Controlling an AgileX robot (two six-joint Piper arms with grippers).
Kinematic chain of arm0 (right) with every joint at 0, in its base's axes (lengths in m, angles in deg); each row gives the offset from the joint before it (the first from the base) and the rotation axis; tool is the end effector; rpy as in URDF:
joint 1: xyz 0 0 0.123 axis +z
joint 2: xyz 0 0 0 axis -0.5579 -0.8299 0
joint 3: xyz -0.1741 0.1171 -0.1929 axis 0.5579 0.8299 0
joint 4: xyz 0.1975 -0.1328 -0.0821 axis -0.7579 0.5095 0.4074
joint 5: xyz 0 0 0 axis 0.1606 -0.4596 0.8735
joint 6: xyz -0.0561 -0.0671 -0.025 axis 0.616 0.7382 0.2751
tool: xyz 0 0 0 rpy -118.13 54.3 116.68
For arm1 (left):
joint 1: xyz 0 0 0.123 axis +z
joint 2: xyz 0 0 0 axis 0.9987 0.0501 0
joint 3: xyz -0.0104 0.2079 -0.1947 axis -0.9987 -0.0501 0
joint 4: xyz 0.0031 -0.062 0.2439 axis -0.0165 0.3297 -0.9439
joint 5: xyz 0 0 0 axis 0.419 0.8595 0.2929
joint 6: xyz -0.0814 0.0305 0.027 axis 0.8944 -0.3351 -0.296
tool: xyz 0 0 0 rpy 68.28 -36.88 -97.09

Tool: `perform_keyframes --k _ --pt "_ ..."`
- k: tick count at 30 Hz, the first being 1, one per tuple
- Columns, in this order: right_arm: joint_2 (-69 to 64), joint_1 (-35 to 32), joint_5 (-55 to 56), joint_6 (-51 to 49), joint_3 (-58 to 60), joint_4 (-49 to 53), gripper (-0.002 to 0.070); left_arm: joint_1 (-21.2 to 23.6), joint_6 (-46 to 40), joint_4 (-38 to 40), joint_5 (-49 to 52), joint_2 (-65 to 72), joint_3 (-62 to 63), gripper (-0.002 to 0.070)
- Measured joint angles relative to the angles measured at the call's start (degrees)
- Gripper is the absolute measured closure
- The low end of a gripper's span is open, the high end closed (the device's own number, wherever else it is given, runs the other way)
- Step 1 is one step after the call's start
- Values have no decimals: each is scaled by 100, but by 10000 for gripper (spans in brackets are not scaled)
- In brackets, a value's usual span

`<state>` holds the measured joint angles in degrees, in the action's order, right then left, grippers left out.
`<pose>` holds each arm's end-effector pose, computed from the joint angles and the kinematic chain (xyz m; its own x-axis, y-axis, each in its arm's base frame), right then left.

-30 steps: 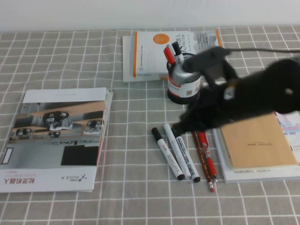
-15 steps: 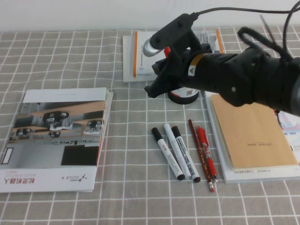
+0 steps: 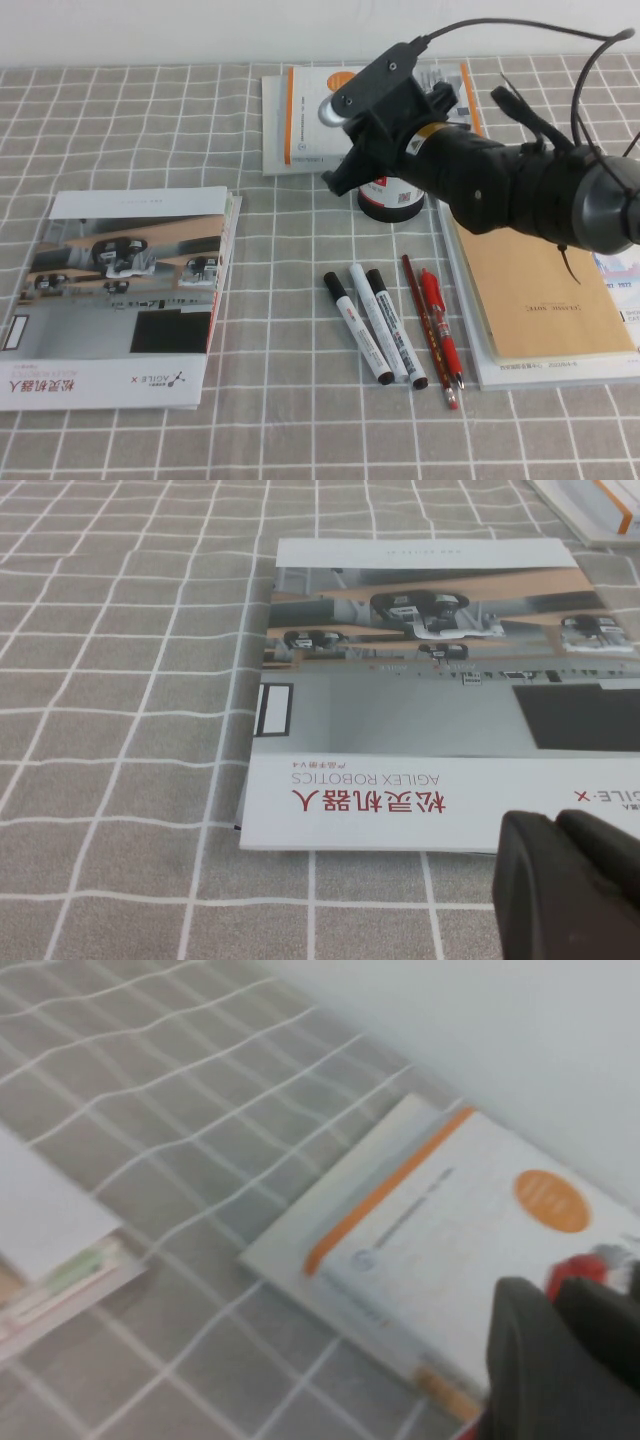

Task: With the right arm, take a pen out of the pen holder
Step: 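Take a marker out of the pen holder and lay it on the table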

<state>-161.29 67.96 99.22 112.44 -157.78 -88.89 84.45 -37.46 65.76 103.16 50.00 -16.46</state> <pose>0.3803 0.2516 0.2491 -0.1111 -0.3769 -0.9196 -0.5658 0.7847 -0.2532 0.0520 -0.0043 0.1700 -0.3028 0.0357 -0.9524 0.0736 0.9972 0.0140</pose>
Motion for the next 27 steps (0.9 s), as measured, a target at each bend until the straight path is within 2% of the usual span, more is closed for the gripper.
perform_keyframes --k 7,11,17,19,27 --pt "0 -15 472 1120 0 -1221 654 0 0 0 0 0 0 680" --pt "-23 -15 649 1443 0 -1467 601 0 0 0 0 0 0 680" --pt "-251 5 768 1646 -8 -1649 301 0 0 0 0 0 0 680" --pt "-342 61 817 1730 -8 -1711 248 0 0 0 0 0 0 680" --pt "-705 255 1090 2407 -313 -2319 255 0 0 0 0 0 0 680"
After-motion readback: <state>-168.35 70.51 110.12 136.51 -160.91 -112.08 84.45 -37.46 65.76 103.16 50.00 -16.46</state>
